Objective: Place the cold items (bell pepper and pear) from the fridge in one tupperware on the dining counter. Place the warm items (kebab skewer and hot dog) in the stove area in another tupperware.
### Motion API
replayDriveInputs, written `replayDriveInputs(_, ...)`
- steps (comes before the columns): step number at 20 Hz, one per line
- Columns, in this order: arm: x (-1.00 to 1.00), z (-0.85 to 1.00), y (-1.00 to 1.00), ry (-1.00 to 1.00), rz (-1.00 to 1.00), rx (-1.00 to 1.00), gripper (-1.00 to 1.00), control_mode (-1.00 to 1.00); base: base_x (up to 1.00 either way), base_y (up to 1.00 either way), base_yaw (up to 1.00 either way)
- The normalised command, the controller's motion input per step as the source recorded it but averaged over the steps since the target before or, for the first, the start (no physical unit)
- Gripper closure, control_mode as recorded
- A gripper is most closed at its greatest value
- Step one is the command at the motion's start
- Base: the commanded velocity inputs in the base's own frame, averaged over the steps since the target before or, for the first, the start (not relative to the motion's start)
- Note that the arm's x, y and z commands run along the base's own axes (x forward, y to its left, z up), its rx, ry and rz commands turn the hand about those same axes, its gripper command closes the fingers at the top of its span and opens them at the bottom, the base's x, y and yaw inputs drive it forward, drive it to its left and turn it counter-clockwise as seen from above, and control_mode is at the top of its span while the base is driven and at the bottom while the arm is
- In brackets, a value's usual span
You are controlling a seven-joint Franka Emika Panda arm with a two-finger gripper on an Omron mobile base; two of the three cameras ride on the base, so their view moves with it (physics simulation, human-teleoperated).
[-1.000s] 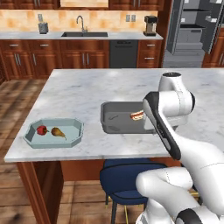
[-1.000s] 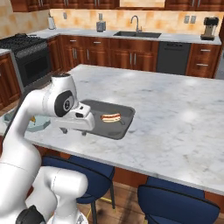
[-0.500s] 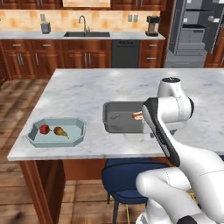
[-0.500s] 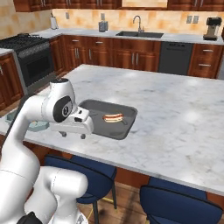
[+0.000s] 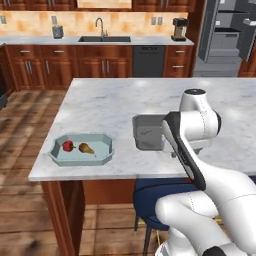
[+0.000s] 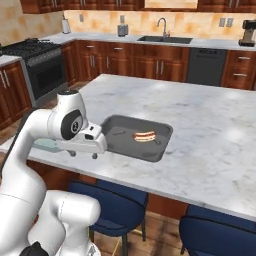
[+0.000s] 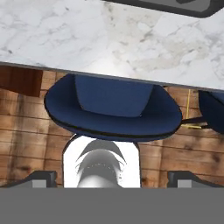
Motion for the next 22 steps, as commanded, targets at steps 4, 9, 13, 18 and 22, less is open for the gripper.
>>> replayDriveInputs(4,0.0,0.0,0.0,0.0,0.0,0.0,-1.0,1.0,-0.01,1.0,0.04)
replayDriveInputs(9,0.0,0.0,0.0,0.0,0.0,0.0,-1.0,1.0,0.0,1.0,0.02)
replayDriveInputs(13,0.0,0.0,0.0,0.0,0.0,0.0,-1.0,1.0,0.0,1.0,0.0)
replayDriveInputs(18,0.0,0.0,0.0,0.0,0.0,0.0,-1.0,1.0,0.0,1.0,0.0)
replayDriveInputs(22,0.0,0.0,0.0,0.0,0.0,0.0,-1.0,1.0,0.0,1.0,0.0)
